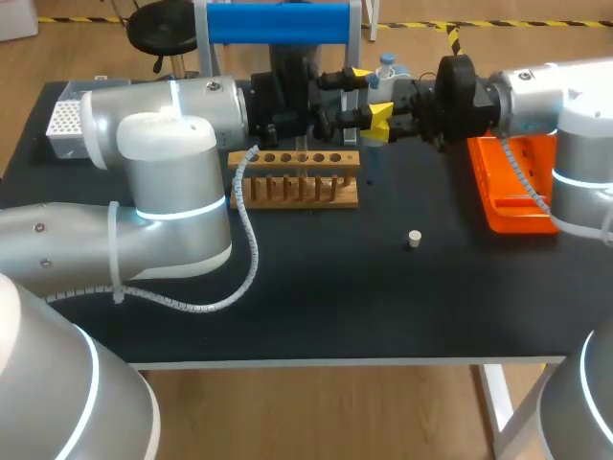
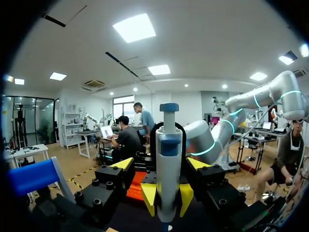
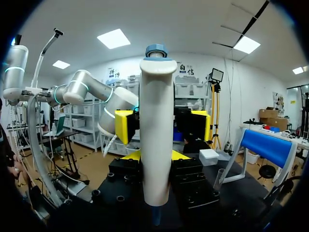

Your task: Invert the test tube, pick up the pipette, mount the tip to pipette, aspirate from beaker and dispense into the tube, eject the tip, return the pipette, and cap with the stopper.

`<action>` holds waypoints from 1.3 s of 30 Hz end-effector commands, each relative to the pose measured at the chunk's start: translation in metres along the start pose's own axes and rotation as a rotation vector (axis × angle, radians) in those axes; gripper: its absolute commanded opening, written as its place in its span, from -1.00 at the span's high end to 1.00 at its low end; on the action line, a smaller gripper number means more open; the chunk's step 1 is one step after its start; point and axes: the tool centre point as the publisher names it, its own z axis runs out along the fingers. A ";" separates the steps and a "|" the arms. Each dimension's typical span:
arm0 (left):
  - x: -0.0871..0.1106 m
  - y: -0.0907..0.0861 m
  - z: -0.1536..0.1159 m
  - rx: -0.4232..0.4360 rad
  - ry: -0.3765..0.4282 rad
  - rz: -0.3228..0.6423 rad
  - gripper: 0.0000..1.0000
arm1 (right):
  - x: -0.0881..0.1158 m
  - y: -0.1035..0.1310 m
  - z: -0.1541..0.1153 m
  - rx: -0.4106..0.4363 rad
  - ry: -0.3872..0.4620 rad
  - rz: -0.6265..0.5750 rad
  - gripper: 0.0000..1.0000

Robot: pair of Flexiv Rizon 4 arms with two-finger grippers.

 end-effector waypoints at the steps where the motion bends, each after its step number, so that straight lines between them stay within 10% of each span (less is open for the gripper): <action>1: 0.001 0.001 0.001 0.002 -0.004 0.000 1.00 | 0.001 0.001 0.001 0.000 -0.006 0.000 1.00; 14: 0.001 0.001 0.001 0.002 -0.004 0.000 1.00 | 0.002 0.002 0.000 0.003 0.002 0.000 1.00; 15: 0.001 0.001 0.001 0.002 -0.004 0.000 1.00 | 0.002 0.003 0.000 0.003 0.001 0.000 0.84; 17: 0.001 0.001 0.001 0.002 -0.004 0.000 1.00 | 0.001 0.003 -0.002 0.006 0.000 0.000 -0.96; 31: 0.001 0.001 0.001 0.002 -0.004 0.000 1.00 | 0.008 0.005 -0.066 -0.001 0.003 0.009 -1.00; 39: 0.001 0.001 0.001 0.002 -0.004 0.000 1.00 | -0.030 0.005 -0.098 0.022 -0.144 0.034 -1.00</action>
